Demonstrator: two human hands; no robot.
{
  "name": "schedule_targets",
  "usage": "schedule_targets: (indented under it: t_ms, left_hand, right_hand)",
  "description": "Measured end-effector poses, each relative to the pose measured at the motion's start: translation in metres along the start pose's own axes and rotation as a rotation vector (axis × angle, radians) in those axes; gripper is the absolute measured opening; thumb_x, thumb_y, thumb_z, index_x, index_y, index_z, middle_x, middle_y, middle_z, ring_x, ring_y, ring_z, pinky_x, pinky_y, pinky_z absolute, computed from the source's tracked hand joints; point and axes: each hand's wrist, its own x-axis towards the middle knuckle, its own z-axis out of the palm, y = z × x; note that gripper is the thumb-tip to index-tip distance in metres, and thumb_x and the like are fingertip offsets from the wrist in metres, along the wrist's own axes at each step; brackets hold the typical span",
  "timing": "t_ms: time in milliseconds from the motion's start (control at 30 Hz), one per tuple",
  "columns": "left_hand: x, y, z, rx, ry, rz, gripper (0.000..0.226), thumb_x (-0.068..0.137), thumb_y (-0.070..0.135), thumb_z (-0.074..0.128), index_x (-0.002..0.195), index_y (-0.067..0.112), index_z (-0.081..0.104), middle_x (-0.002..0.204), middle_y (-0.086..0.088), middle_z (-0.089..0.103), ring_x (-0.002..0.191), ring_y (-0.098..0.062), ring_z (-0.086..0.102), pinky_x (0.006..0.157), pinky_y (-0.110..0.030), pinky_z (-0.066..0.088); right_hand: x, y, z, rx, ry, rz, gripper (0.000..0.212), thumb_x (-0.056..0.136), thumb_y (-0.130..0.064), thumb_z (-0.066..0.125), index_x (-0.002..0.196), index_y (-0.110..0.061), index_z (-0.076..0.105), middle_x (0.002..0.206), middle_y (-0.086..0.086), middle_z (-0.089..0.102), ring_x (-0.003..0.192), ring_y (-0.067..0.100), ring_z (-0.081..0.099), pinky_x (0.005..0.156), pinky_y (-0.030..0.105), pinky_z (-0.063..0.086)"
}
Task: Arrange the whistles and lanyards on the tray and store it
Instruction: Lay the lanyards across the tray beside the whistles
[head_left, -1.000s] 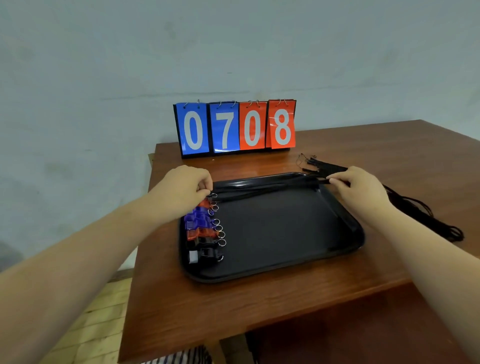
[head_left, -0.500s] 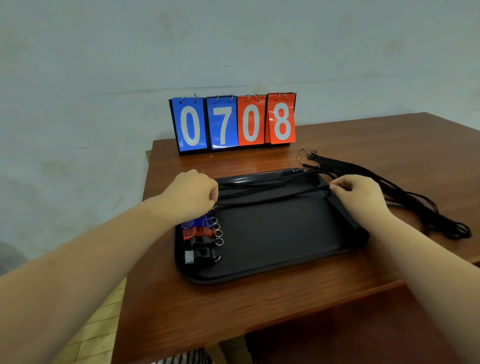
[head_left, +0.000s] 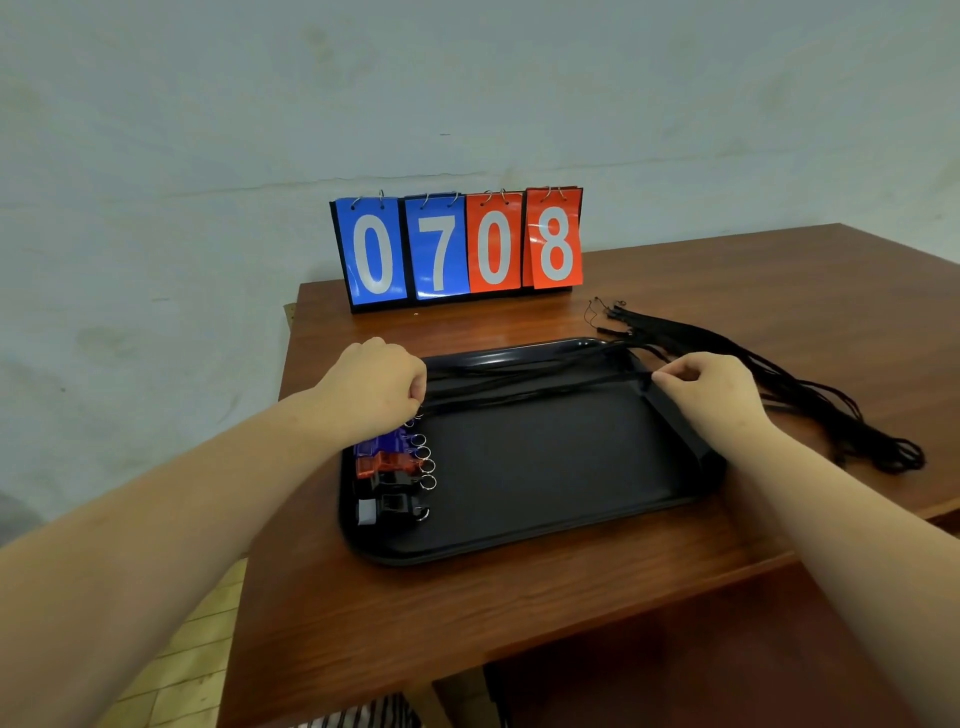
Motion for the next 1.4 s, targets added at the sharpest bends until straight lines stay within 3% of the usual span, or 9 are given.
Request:
schedule_targets:
  t_ms: [267,467,600,733,1167,1300,1400]
  left_hand:
    - [0.001,-0.002,-0.003,0.029,0.016,-0.009,0.012,0.091,0.021,0.061,0.086,0.028,0.069,0.084,0.012,0.063,0.091,-0.012,0.052,0.077,-0.027,0.036]
    - [0.006,0.0,-0.004,0.055,0.008,-0.013,0.013,0.091,0.022,0.061,0.082,0.031,0.064,0.084,0.012,0.061,0.091,-0.012,0.051,0.074,-0.026,0.037]
    - [0.011,0.005,-0.003,0.071,0.001,0.021,0.005,0.092,0.033,0.063,0.088,0.031,0.066,0.088,0.012,0.06,0.092,-0.011,0.048,0.078,-0.027,0.036]
    - [0.014,0.006,0.001,0.101,-0.048,0.038,0.01,0.092,0.04,0.065,0.093,0.031,0.068,0.09,0.011,0.062,0.095,-0.012,0.049,0.08,-0.027,0.036]
    - [0.022,0.003,0.004,0.151,-0.046,0.034,0.013,0.091,0.033,0.066,0.079,0.034,0.06,0.084,0.012,0.059,0.091,-0.011,0.051,0.077,-0.026,0.037]
    - [0.024,0.003,0.001,0.164,-0.064,0.041,0.012,0.09,0.035,0.066,0.08,0.035,0.06,0.083,0.013,0.058,0.091,-0.011,0.05,0.076,-0.027,0.037]
    - [0.029,0.008,-0.002,0.143,-0.039,0.052,0.012,0.09,0.039,0.067,0.082,0.035,0.059,0.084,0.013,0.058,0.09,-0.01,0.051,0.076,-0.027,0.039]
  right_hand:
    - [-0.007,0.0,-0.005,0.014,-0.07,0.04,0.011,0.089,-0.018,0.065,0.08,-0.014,0.068,0.085,-0.002,0.068,0.077,0.013,0.061,0.062,0.026,0.044]
    - [-0.005,-0.002,-0.011,-0.078,-0.107,0.008,0.013,0.089,-0.021,0.067,0.076,-0.016,0.067,0.084,-0.005,0.067,0.078,0.009,0.059,0.067,0.027,0.045]
    - [0.002,-0.003,-0.009,-0.112,-0.095,-0.005,0.012,0.089,-0.025,0.068,0.078,-0.02,0.068,0.082,-0.005,0.066,0.077,0.007,0.059,0.06,0.024,0.043]
    - [0.011,-0.003,-0.005,-0.117,-0.078,0.006,0.012,0.088,-0.026,0.069,0.078,-0.022,0.068,0.083,-0.007,0.066,0.082,0.011,0.061,0.071,0.03,0.05]
    - [0.011,0.009,-0.005,-0.066,-0.056,-0.01,0.016,0.09,-0.032,0.067,0.081,-0.018,0.069,0.085,-0.004,0.068,0.082,0.014,0.062,0.074,0.033,0.053]
    - [0.008,0.012,-0.008,-0.058,0.029,-0.061,0.028,0.097,-0.04,0.057,0.083,-0.018,0.067,0.076,-0.003,0.066,0.07,0.013,0.06,0.058,0.026,0.039]
    - [0.009,0.021,-0.012,-0.075,0.175,-0.048,0.026,0.099,-0.038,0.052,0.091,-0.018,0.066,0.081,-0.005,0.064,0.073,0.014,0.059,0.061,0.027,0.041]
